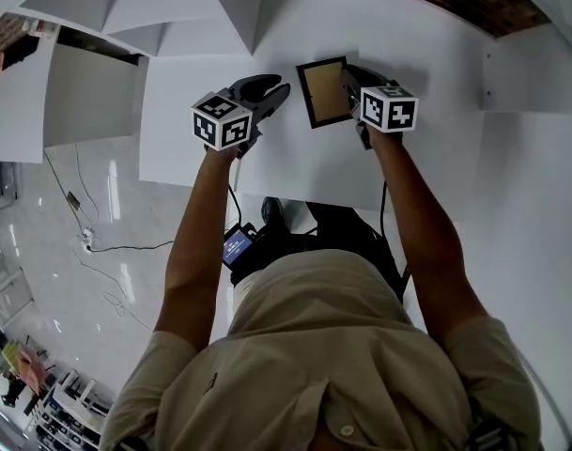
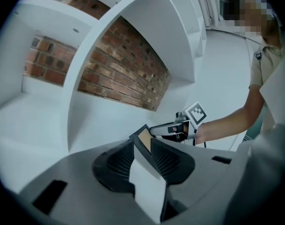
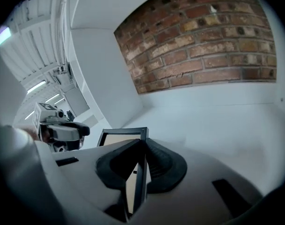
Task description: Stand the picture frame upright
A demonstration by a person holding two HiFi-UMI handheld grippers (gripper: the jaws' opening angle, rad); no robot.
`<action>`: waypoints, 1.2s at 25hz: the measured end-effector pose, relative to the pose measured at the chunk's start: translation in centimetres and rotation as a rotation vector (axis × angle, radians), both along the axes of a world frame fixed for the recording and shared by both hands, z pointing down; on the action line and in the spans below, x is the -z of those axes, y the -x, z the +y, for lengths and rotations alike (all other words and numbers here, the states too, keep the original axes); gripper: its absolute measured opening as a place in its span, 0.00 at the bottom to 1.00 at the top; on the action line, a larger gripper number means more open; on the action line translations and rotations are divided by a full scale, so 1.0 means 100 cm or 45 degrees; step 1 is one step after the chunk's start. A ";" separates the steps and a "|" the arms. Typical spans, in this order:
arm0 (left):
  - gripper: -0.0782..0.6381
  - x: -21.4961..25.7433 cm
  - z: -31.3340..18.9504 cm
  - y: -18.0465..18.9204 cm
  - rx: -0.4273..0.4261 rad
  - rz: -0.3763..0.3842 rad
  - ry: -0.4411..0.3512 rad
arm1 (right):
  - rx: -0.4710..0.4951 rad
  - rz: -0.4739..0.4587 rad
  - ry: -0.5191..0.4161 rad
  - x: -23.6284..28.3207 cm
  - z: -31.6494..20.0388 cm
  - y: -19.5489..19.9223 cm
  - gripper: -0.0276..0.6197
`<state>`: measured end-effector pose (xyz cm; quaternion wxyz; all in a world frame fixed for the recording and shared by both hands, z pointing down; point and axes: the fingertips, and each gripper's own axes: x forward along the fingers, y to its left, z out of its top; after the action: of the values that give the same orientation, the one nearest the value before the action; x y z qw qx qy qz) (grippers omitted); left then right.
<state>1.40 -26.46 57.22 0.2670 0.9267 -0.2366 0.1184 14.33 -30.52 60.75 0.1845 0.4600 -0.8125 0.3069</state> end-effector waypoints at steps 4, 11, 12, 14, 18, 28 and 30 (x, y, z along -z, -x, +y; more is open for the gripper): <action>0.27 -0.003 0.002 -0.021 -0.048 0.009 0.037 | -0.020 -0.018 -0.102 0.019 0.017 -0.003 0.10; 0.29 0.003 0.011 -0.048 -0.113 0.094 0.077 | 0.000 -0.043 -0.238 0.038 0.043 -0.001 0.10; 0.29 0.005 0.013 -0.050 -0.127 0.102 0.066 | 0.001 -0.048 -0.248 0.039 0.046 -0.001 0.10; 0.29 0.011 0.015 -0.053 -0.145 0.091 0.019 | 0.009 -0.058 -0.262 0.042 0.052 0.000 0.10; 0.25 0.018 0.024 -0.051 -0.224 0.012 -0.112 | 0.095 -0.058 -0.279 0.048 0.065 0.002 0.11; 0.22 0.019 0.061 -0.056 -0.475 -0.136 -0.299 | 0.387 0.075 -0.289 0.050 0.090 0.006 0.21; 0.22 0.019 0.066 -0.059 -0.519 -0.158 -0.329 | 0.458 0.105 -0.295 0.051 0.093 0.009 0.21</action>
<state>7.28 -19.90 55.32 0.1018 0.9727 -0.0738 0.1951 13.42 -21.19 55.61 0.2154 0.3380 -0.9030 0.1546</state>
